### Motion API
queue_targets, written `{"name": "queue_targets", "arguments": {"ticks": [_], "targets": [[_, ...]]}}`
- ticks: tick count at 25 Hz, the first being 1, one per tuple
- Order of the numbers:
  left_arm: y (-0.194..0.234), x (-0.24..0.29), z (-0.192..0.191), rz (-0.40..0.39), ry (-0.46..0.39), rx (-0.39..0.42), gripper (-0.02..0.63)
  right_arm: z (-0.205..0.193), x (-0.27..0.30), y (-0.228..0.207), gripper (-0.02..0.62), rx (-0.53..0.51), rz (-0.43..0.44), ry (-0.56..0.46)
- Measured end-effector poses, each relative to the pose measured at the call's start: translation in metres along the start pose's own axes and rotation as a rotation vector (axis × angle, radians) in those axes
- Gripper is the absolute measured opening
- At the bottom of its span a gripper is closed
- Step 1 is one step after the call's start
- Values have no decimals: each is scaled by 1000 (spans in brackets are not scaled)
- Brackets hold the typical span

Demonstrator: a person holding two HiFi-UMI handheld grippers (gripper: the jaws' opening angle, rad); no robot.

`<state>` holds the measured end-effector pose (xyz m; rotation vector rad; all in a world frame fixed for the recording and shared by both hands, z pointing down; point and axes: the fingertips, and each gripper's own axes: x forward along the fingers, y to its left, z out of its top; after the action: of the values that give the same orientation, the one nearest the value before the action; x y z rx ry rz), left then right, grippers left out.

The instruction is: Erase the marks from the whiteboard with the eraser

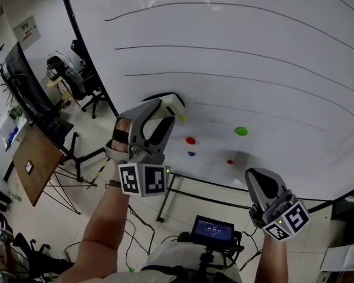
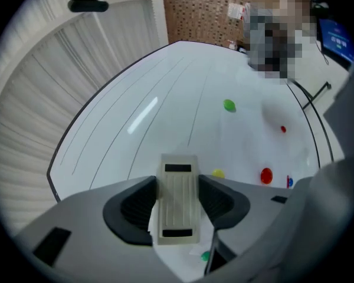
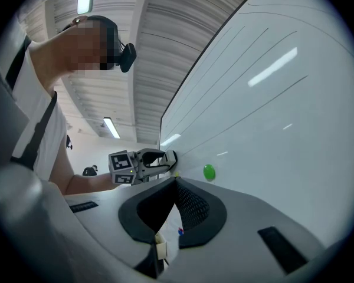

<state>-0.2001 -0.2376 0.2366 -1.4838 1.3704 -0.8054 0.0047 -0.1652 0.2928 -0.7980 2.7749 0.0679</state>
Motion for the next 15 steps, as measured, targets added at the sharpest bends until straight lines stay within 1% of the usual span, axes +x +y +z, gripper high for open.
{"name": "queue_targets", "arguments": {"ticks": [2,5,8,12,15], "targets": [[-5,1,10,11,-2,58,258,0,-6,-5,17,4,1,2],[-12,6,26,10,-23,90,258,-1,-10,-16,17,1,12,-3],[-19,12,42,11,-39,97,258,-1,-14,-24,17,-7,30,-11],[-32,15,60,-16,-67,85,258,-7,-22,-28,17,10,35,0],[-39,17,78,-37,-98,65,259,-4,-32,-36,17,15,33,7]]}}
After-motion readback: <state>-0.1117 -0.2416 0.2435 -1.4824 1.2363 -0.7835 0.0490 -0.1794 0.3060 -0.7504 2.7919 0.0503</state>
